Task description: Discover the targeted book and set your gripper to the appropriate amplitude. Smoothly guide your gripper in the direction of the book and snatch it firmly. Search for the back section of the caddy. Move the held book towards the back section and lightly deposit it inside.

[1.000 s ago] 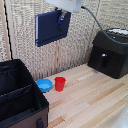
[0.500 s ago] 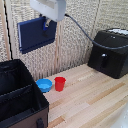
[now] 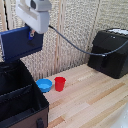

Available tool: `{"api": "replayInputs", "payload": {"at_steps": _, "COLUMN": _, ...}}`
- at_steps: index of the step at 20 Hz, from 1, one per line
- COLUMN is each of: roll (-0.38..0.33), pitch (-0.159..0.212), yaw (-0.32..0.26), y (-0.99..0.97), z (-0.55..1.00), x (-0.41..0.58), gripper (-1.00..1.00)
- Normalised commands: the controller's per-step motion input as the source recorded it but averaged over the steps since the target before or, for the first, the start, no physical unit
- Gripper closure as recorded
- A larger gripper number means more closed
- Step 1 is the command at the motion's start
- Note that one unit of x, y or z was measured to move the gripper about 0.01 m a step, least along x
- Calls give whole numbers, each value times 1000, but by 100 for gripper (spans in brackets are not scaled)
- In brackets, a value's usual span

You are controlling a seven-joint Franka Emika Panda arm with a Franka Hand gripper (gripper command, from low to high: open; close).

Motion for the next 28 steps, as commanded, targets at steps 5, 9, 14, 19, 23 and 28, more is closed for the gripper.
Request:
{"api": "replayInputs", "payload": {"at_steps": 5, "roll": 0, "pitch": 20, "yaw": -42, "y": 900, "z": 310, "x": 267, "gripper": 100}}
{"api": "replayInputs", "payload": {"at_steps": 9, "roll": -6, "pitch": 18, "yaw": -30, "y": 898, "z": 391, "x": 319, "gripper": 100}}
{"api": "replayInputs", "payload": {"at_steps": 14, "roll": -63, "pitch": 10, "yaw": -6, "y": 797, "z": 283, "x": 513, "gripper": 100}}
{"api": "replayInputs", "payload": {"at_steps": 19, "roll": -133, "pitch": 40, "yaw": -2, "y": 626, "z": 75, "x": 567, "gripper": 100}}
{"api": "replayInputs", "payload": {"at_steps": 23, "roll": -219, "pitch": 49, "yaw": -44, "y": 395, "z": 146, "x": 478, "gripper": 100}}
{"api": "replayInputs", "payload": {"at_steps": 28, "roll": -217, "pitch": 102, "yaw": -63, "y": 303, "z": 372, "x": 353, "gripper": 100}}
